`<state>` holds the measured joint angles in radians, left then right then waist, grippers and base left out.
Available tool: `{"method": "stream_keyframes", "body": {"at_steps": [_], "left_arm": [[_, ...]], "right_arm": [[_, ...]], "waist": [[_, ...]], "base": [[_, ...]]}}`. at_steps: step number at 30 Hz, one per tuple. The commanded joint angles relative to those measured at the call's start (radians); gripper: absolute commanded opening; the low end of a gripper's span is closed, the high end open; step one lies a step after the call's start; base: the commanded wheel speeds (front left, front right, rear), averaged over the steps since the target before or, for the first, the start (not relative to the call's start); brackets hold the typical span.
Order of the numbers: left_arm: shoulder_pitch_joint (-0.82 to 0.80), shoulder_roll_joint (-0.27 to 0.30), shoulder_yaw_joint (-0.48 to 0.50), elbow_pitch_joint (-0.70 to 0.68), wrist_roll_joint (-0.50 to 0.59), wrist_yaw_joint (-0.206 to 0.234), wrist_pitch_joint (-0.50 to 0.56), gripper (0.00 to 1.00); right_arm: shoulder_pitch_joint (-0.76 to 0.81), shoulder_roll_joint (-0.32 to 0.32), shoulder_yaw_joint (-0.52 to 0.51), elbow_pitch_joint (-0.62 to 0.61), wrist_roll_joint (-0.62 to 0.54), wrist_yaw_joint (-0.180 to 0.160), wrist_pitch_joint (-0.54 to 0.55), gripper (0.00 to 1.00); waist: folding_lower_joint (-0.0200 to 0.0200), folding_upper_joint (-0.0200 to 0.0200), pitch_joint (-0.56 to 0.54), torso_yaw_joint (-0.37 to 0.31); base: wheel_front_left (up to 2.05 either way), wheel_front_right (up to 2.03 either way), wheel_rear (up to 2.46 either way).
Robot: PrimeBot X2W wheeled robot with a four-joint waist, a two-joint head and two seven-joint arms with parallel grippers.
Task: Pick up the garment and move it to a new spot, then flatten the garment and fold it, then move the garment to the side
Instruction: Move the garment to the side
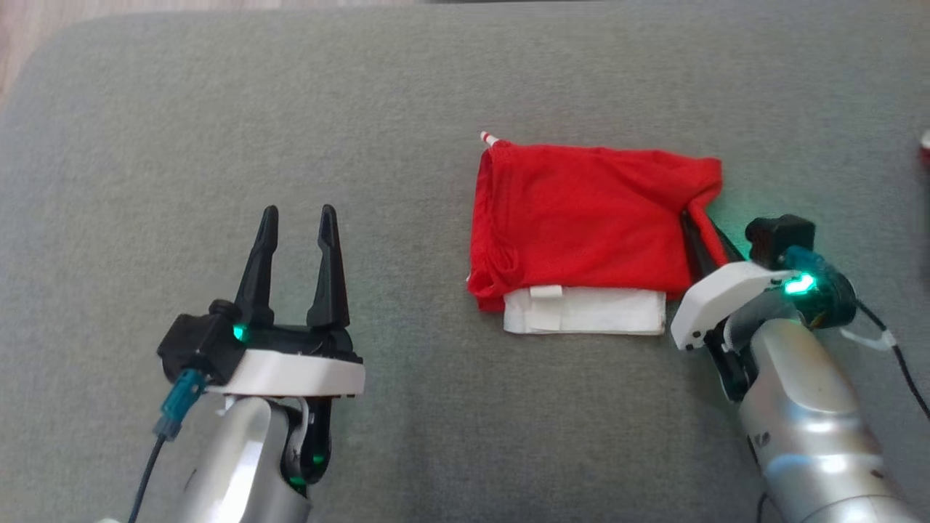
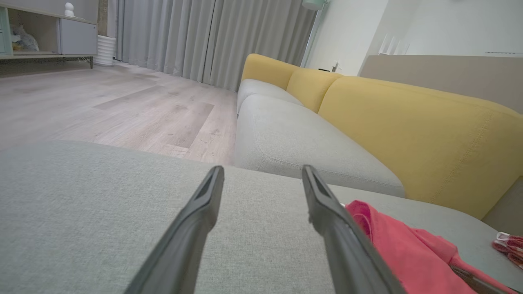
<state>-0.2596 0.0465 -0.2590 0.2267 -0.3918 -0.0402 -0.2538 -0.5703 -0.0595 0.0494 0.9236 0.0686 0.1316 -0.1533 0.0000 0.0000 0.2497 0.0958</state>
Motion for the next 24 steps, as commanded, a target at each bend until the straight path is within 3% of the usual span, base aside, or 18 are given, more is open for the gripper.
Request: {"method": "stream_keyframes", "body": {"at_steps": [1,7,13,24], "left_arm": [[-0.020,0.004,0.029,-0.025,0.004,0.000,-0.008,1.00],[-0.007,0.004,0.023,-0.026,0.003,-0.003,-0.008,1.00],[0.008,0.004,0.010,-0.039,-0.004,0.002,-0.008,1.00],[-0.037,0.004,-0.005,-0.043,0.011,0.001,-0.008,1.00]], "right_arm": [[-0.001,-0.003,0.020,0.001,-0.015,-0.001,-0.011,0.00],[-0.008,-0.054,0.030,-0.027,-0.084,-0.001,-0.071,0.00],[0.009,-0.152,0.076,-0.150,-0.117,-0.001,-0.070,0.00],[0.003,-0.446,0.148,-0.420,-0.058,-0.001,0.082,0.00]], "waist": [[0.0000,0.0000,-0.013,-0.014],[0.0000,0.0000,-0.053,-0.064],[0.0000,0.0000,-0.074,-0.143],[0.0000,0.0000,-0.005,-0.252]], "base": [[0.00,0.00,0.00],[0.00,0.00,0.00],[0.00,0.00,0.00],[0.00,0.00,0.00]]}}
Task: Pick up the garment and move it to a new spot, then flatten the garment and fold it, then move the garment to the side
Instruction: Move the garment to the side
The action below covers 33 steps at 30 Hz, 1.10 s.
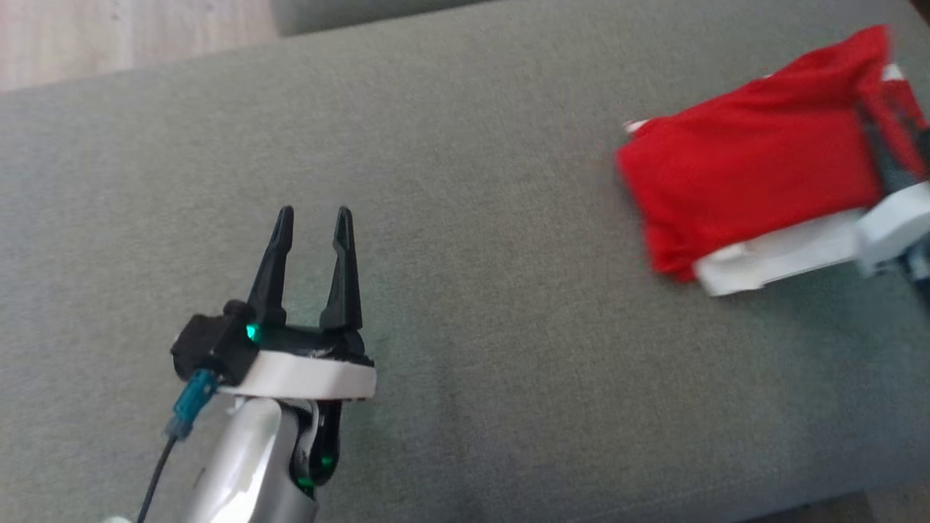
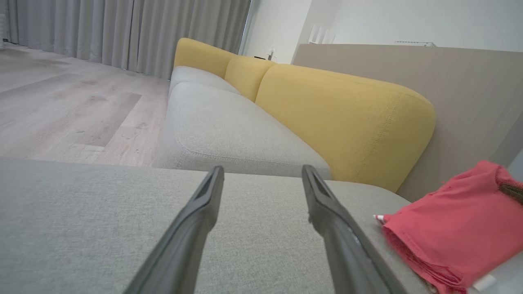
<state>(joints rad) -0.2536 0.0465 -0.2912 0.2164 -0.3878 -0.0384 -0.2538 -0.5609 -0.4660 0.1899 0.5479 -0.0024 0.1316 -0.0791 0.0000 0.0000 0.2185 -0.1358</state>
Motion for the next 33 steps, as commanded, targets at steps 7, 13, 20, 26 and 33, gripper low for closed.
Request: {"method": "stream_keyframes", "body": {"at_steps": [7,13,20,26,33], "left_arm": [[-0.081,0.004,0.030,-0.022,0.021,-0.011,-0.008,1.00],[-0.109,0.004,0.018,-0.012,0.023,-0.020,-0.008,1.00],[-0.125,0.004,0.023,-0.008,0.023,-0.022,-0.008,1.00],[-0.125,0.004,0.026,-0.009,0.023,-0.025,-0.008,1.00],[-0.127,0.004,0.029,-0.005,0.029,-0.026,-0.008,1.00]], "right_arm": [[-0.024,-0.147,-0.068,-0.093,0.058,-0.001,0.059,0.00],[-0.058,-0.170,-0.128,-0.047,0.033,-0.001,0.079,0.00],[-0.076,-0.197,-0.200,0.028,-0.022,-0.001,0.076,0.00],[-0.071,-0.190,-0.248,0.068,-0.056,-0.001,0.062,0.00],[-0.064,-0.165,-0.291,0.084,-0.077,-0.001,0.048,0.89]], "waist": [[0.0000,0.0000,0.087,-0.038],[0.0000,0.0000,0.129,-0.023],[0.0000,0.0000,0.158,-0.001],[0.0000,0.0000,0.174,0.008],[0.0000,0.0000,0.178,0.005]], "base": [[0.00,0.00,0.00],[0.00,0.00,0.00],[0.00,0.00,0.00],[0.00,0.00,0.00],[0.00,0.00,0.00]]}}
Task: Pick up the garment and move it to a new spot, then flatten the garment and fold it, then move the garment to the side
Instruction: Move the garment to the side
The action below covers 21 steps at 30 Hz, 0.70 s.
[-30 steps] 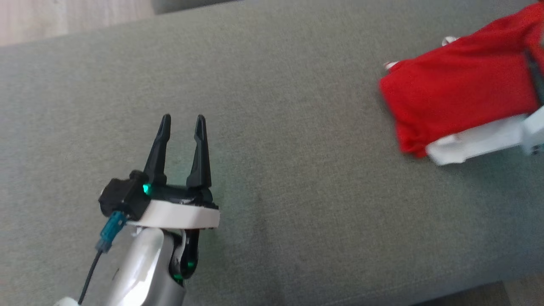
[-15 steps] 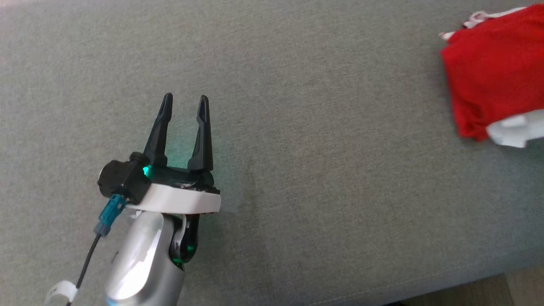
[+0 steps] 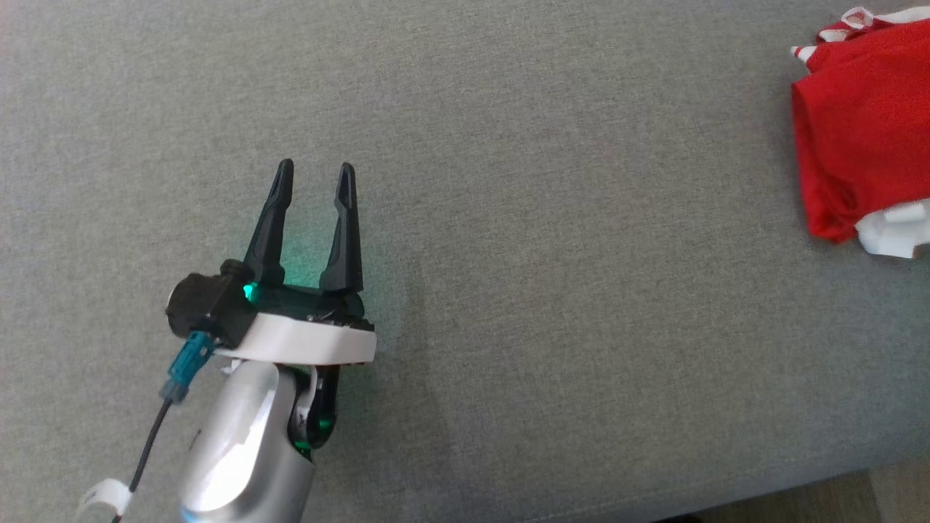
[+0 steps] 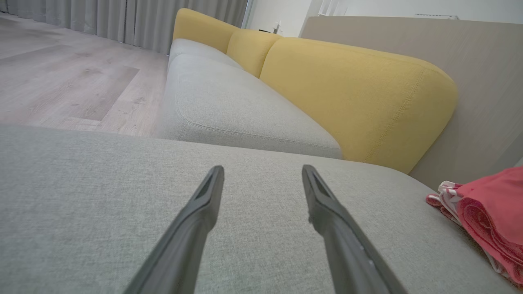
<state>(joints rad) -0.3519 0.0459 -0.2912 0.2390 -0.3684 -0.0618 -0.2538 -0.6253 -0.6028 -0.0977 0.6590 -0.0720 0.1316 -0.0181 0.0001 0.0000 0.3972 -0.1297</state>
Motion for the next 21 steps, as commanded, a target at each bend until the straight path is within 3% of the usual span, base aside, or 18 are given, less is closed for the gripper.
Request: {"method": "stream_keyframes", "body": {"at_steps": [1,11,21], "left_arm": [[-0.030,0.004,0.031,-0.027,0.010,-0.002,-0.008,1.00],[-0.021,0.004,0.048,-0.020,0.005,-0.004,-0.008,1.00],[0.043,0.004,0.090,-0.033,-0.006,0.001,-0.008,1.00]], "right_arm": [[-0.001,-0.019,-0.015,-0.028,-0.002,-0.001,-0.009,1.00],[0.026,0.034,-0.036,-0.122,-0.019,-0.001,-0.009,1.00],[0.084,0.191,0.047,-0.367,0.071,-0.001,0.009,1.00]], "waist": [[-0.0001,0.0000,-0.002,-0.002],[-0.0001,0.0000,-0.060,-0.007],[-0.0001,0.0000,-0.208,0.016]], "base": [[0.00,0.00,0.00],[0.00,0.00,0.00],[0.00,0.00,0.00]]}}
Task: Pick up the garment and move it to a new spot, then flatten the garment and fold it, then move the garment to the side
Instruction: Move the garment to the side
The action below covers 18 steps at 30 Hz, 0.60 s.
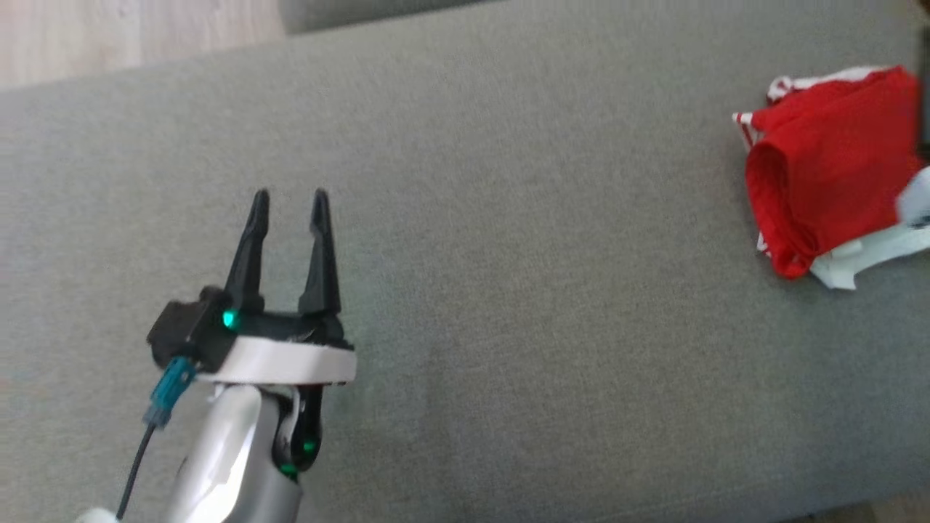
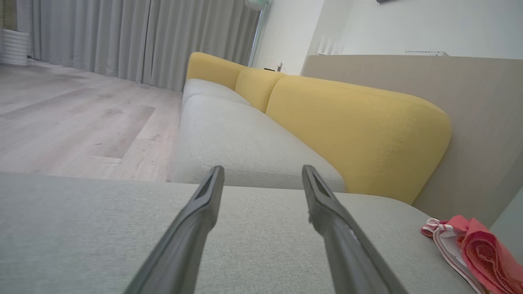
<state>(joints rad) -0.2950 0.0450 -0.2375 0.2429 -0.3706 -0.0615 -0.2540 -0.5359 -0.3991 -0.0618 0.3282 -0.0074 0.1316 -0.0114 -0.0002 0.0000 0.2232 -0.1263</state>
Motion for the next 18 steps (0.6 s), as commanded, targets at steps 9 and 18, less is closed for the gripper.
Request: {"method": "stream_keyframes", "body": {"at_steps": [9,18], "left_arm": [[0.088,0.005,0.066,-0.054,-0.012,0.011,-0.008,1.00],[0.201,0.005,0.094,-0.031,-0.022,0.015,-0.008,1.00]], "right_arm": [[0.160,0.243,-0.011,-0.199,0.084,-0.001,-0.070,1.00],[0.355,0.348,-0.015,-0.141,0.211,-0.001,-0.204,1.00]], "waist": [[0.0002,0.0000,-0.148,0.063],[0.0002,0.0000,-0.220,0.094]], "base": [[0.00,0.00,0.00],[0.00,0.00,0.00]]}}
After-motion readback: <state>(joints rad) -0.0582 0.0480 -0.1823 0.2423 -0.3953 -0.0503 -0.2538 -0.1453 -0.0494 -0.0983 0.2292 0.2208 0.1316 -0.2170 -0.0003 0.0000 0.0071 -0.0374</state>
